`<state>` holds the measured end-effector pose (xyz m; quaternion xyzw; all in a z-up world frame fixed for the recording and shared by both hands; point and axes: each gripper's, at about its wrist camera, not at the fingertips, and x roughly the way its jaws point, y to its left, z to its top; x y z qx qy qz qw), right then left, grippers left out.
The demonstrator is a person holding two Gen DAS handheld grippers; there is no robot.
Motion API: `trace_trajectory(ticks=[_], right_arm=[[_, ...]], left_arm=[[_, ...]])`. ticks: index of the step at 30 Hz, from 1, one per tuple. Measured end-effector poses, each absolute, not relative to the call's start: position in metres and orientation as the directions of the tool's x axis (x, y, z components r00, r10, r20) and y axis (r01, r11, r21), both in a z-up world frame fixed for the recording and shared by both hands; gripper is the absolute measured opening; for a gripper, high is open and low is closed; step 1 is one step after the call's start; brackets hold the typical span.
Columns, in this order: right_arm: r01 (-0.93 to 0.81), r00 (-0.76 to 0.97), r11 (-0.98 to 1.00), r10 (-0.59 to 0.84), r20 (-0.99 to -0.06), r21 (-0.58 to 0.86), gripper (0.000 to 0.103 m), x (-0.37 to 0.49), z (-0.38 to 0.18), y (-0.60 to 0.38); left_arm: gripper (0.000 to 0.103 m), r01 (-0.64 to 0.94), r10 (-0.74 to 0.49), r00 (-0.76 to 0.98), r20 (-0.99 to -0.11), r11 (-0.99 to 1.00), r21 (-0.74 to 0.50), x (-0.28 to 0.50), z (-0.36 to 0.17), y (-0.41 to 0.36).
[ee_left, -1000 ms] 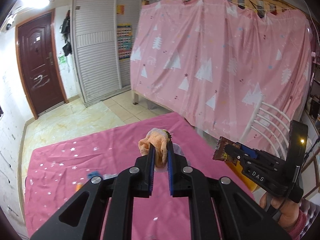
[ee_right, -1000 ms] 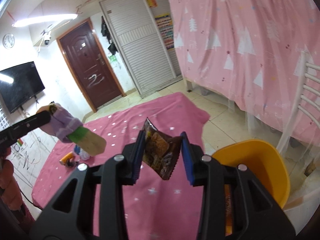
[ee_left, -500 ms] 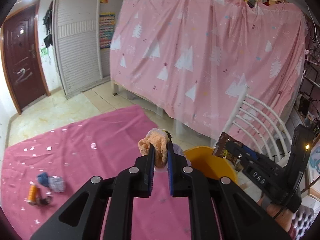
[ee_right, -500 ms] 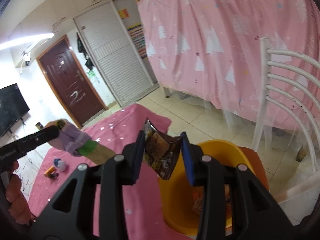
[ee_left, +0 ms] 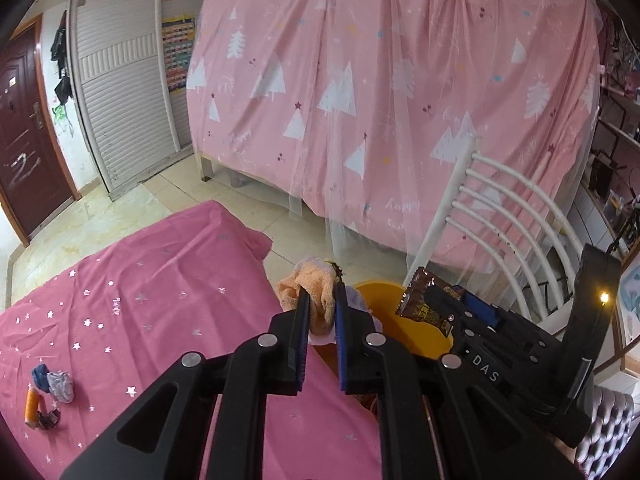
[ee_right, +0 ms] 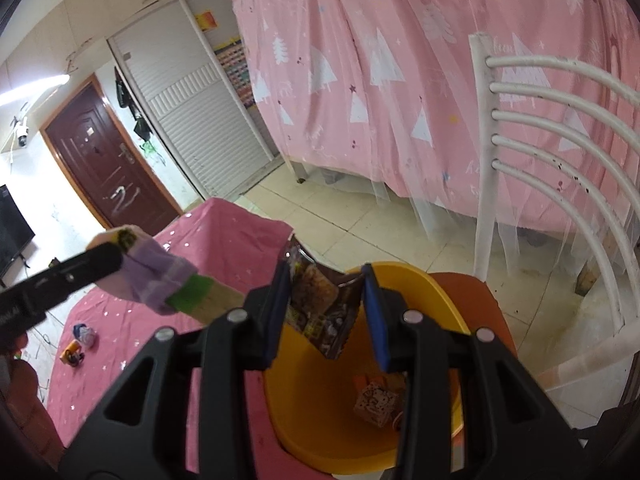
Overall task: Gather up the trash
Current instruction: 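Carry the cloth and snack bag over the yellow bucket and open both tools, then move both open tools back over the last items on the table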
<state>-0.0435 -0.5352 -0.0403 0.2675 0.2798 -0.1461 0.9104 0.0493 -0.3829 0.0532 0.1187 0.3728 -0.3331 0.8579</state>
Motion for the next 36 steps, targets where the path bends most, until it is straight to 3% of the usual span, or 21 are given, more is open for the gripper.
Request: trace_trajectory(ticks=[4,6,9,21,36], right_arm=[[0.437,0.790,0.799,-0.121,-0.601,0.413,0.039,-0.043,-0.047,-0.543],[0.448,0.785,0.793,-0.128,-0.607,0.412,0.042,-0.043,-0.050,-0.545],[0.451,0.781,0.792,-0.128,-0.611,0.411,0.055,-0.043,-0.052,-0.545],[0.412,0.792,0.823,-0.111,-0.600,0.392,0.056,-0.037,-0.043,-0.527],[0.282,0.828,0.887,-0.032,-0.559,0.366,0.067,-0.022,-0.016,-0.463]], left_arm=[[0.020,0.660,-0.457,0.498,-0.737,0.751,-0.020,0.053,0.044,-0.392],[0.047,0.657,-0.440,0.502,-0.744,0.754,-0.003,0.055,0.039,-0.394],[0.058,0.651,-0.430,0.510,-0.745,0.759,0.007,0.055,0.035,-0.392],[0.061,0.618,-0.408,0.525,-0.747,0.786,0.004,0.064,0.032,-0.369],[0.066,0.532,-0.382,0.573,-0.725,0.846,-0.025,0.087,0.049,-0.299]])
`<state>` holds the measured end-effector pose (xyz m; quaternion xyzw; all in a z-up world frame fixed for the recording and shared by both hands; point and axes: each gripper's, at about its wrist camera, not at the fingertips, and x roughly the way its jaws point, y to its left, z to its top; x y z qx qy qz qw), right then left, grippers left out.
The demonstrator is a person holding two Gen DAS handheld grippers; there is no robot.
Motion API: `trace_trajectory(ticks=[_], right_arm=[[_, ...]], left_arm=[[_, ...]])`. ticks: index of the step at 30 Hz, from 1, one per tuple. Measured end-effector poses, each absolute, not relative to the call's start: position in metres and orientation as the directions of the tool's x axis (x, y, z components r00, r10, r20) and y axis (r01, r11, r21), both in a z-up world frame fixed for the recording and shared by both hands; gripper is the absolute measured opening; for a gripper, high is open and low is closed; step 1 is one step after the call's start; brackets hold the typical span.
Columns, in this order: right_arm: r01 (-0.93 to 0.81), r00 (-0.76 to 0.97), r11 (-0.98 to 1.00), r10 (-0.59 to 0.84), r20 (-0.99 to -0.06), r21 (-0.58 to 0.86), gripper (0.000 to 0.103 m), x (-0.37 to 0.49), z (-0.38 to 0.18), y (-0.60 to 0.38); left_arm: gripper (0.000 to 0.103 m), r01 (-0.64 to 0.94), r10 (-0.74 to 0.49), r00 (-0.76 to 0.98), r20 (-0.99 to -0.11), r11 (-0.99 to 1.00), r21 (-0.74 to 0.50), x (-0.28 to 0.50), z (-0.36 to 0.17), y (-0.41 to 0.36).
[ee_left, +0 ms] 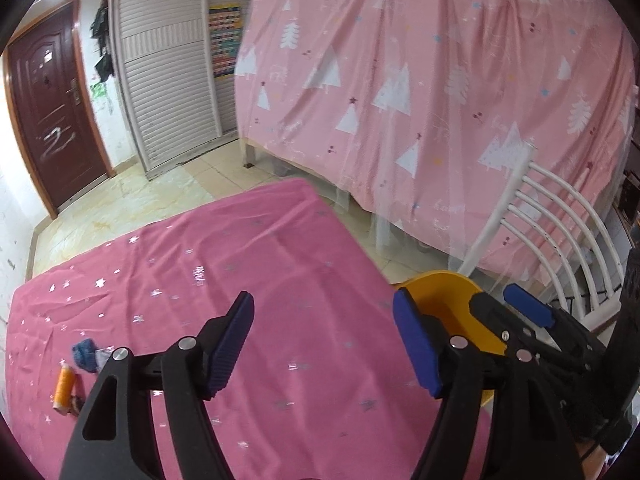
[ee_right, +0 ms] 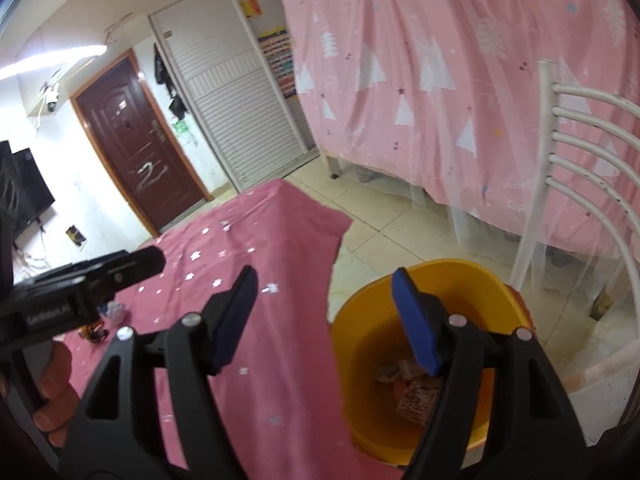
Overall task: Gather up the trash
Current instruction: 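Move both open tools back over the last items on the table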
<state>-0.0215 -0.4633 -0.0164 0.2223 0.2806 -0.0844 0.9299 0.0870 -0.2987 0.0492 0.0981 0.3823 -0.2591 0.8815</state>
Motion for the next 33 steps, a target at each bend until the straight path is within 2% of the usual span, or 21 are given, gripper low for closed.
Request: trace_trajectory(ticks=[9,33], right_arm=[[0.182,0.820,0.923,0.047,-0.570,0.338,0.068,0.007,-0.009,-0.410],[-0.042,0.765,0.971,0.184,-0.618,0.237,0.070,0.071,0.003,-0.282]], left_arm=[[0.071,0.451,-0.335,0.609,-0.719,0.892,-0.033,0.107,0.053,-0.241],[0.072,0.240,-0.171,0.646,-0.744,0.971,-0.014,0.157,0.046,-0.081]])
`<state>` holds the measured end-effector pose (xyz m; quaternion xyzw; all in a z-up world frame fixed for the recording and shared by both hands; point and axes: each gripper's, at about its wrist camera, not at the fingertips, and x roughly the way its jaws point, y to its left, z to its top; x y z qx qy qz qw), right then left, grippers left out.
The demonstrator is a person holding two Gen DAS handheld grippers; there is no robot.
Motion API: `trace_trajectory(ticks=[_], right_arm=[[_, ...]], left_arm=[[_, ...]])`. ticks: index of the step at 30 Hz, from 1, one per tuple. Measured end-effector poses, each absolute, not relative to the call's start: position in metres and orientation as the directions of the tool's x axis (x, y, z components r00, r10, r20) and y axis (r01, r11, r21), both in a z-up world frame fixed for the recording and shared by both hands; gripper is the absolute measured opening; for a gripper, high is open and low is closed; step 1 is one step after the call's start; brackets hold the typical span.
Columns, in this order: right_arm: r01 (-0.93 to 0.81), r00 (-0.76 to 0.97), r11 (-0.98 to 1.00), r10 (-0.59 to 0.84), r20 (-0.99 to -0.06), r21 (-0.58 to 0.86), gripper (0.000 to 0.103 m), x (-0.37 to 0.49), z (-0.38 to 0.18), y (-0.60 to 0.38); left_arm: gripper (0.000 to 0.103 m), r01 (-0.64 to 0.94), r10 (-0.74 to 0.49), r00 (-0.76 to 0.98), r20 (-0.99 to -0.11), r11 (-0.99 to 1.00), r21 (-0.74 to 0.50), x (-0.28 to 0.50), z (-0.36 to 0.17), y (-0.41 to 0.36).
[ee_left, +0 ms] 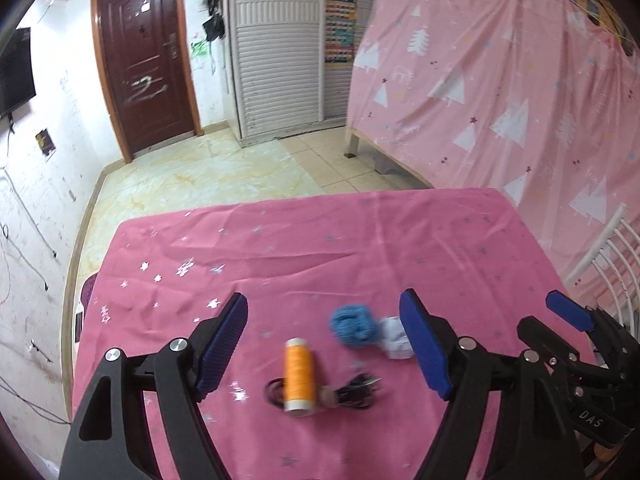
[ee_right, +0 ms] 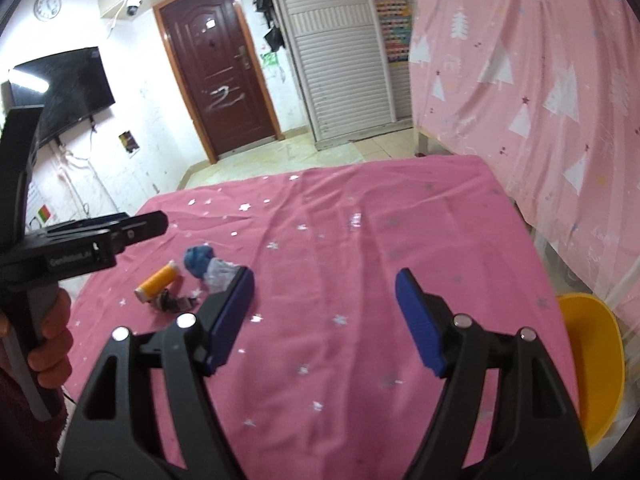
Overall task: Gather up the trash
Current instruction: 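Move both open tools back over the last items on the table, then grasp the orange thread spool with the left tool while the right tool grasps the grey crumpled paper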
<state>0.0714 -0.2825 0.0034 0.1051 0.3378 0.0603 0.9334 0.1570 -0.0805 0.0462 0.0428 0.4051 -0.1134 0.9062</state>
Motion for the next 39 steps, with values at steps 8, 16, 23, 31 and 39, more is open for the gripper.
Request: trace_trajectory(ticks=[8,16,23,31,39], right_arm=[[-0.083,0.740,0.973,0.206,-0.641,0.217,0.072,0.086,-0.001,-0.257],[-0.130,0.707,0.975,0.218,-0.673,0.179,0.072,0.097,-0.004,-0.230],[-0.148,0.683,0.977,0.215,-0.698,0.155,0.072,0.107,-0.006,-0.215],[-0.165,0.656,0.979,0.202,-0.727,0.122,0.072,0.115,-0.011,-0.203],[-0.177,0.641,0.980,0.185,-0.745,0.091,0.072,0.125,-0.013,-0.193]], left_arm=[[0.072,0.253,-0.176,0.609,-0.773,0.967,-0.021,0.157,0.029,-0.060],[0.058,0.292,-0.197,0.553,-0.810,0.956,-0.034,0.157,0.008,-0.053],[0.038,0.317,-0.227,0.513,-0.828,0.946,-0.062,0.159,0.000,-0.053],[0.013,0.332,-0.207,0.510,-0.835,0.943,-0.031,0.153,-0.012,-0.054],[0.010,0.336,-0.215,0.521,-0.826,0.941,-0.033,0.148,-0.014,-0.049]])
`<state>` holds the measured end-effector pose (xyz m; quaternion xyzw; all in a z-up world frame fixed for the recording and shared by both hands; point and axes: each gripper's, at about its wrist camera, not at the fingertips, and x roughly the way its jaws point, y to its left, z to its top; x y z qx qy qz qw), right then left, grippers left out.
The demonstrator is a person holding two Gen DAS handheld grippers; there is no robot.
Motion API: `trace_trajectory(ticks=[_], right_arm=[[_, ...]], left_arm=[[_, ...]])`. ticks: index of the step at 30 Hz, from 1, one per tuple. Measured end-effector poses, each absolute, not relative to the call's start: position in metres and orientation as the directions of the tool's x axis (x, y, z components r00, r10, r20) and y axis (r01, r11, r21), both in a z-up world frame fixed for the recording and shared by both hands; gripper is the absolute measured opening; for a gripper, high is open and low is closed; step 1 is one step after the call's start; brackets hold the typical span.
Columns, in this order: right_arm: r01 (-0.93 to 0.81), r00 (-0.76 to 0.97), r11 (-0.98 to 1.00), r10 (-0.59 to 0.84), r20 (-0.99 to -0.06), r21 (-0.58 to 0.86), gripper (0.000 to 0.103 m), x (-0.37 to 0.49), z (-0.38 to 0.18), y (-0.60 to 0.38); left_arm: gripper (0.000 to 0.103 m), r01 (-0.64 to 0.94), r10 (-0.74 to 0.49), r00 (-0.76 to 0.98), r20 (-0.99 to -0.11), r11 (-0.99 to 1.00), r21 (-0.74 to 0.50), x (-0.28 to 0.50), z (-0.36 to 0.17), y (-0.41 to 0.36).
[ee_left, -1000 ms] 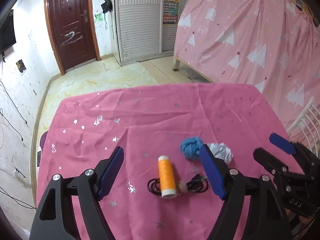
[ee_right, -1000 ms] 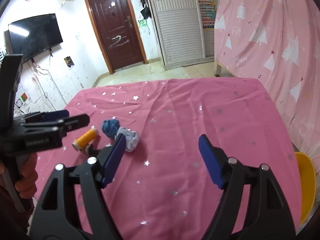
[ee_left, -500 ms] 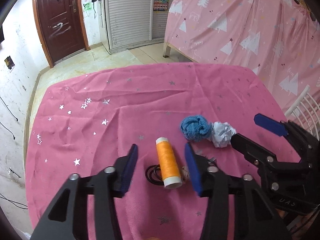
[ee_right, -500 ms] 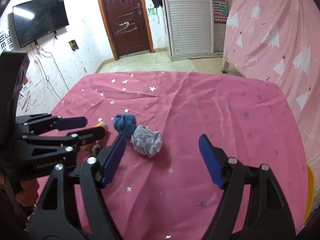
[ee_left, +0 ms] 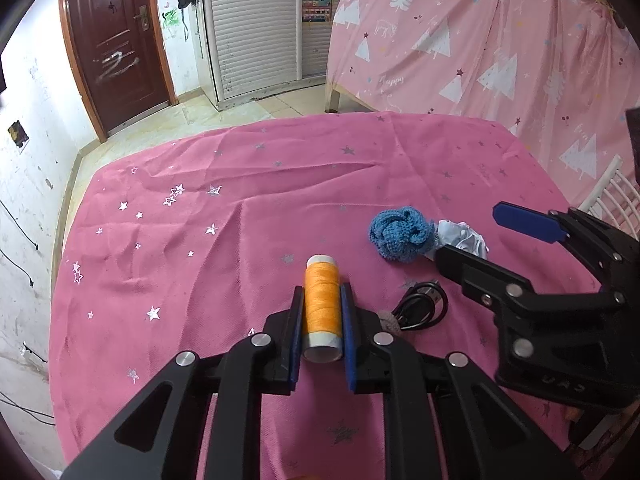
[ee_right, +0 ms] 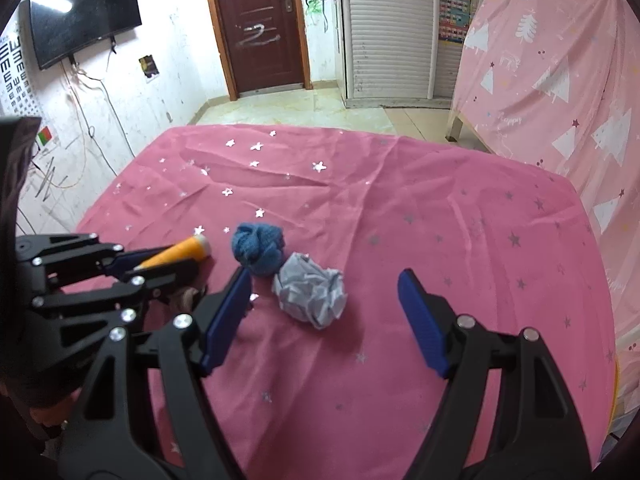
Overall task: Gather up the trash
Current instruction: 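Grasp the orange thread spool with the left tool while the right tool grasps the grey crumpled paper, then carry the spool and paper over the yellow bucket and open both tools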
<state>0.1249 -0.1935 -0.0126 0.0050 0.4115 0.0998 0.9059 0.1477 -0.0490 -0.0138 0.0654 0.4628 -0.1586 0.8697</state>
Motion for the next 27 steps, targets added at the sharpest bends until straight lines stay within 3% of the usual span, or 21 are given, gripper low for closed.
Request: trace_trajectory(ticks=[2,4,8,27], right_arm=[[-0.181,0.632,0.980,0.183,-0.753,0.087,0.072,0.128,-0.014,-0.190],[-0.183,0.622,0.979,0.182,-0.762,0.085,0.056,0.130,-0.017,-0.189],[-0.186,0.599,0.977,0.194,-0.777,0.101,0.034,0.134,-0.021,-0.189],[-0.125,0.706,0.980,0.196,-0.680,0.153,0.032,0.102,0.012,-0.232]], left_arm=[[0.010,0.335,-0.219,0.523,-0.824,0.941,-0.038,0.146,-0.013,-0.047],[0.010,0.330,-0.220,0.526,-0.821,0.943,-0.042,0.146,-0.012,-0.044],[0.010,0.315,-0.215,0.530,-0.821,0.948,-0.045,0.147,-0.010,-0.038],[0.010,0.279,-0.211,0.599,-0.772,0.959,-0.046,0.134,0.034,-0.028]])
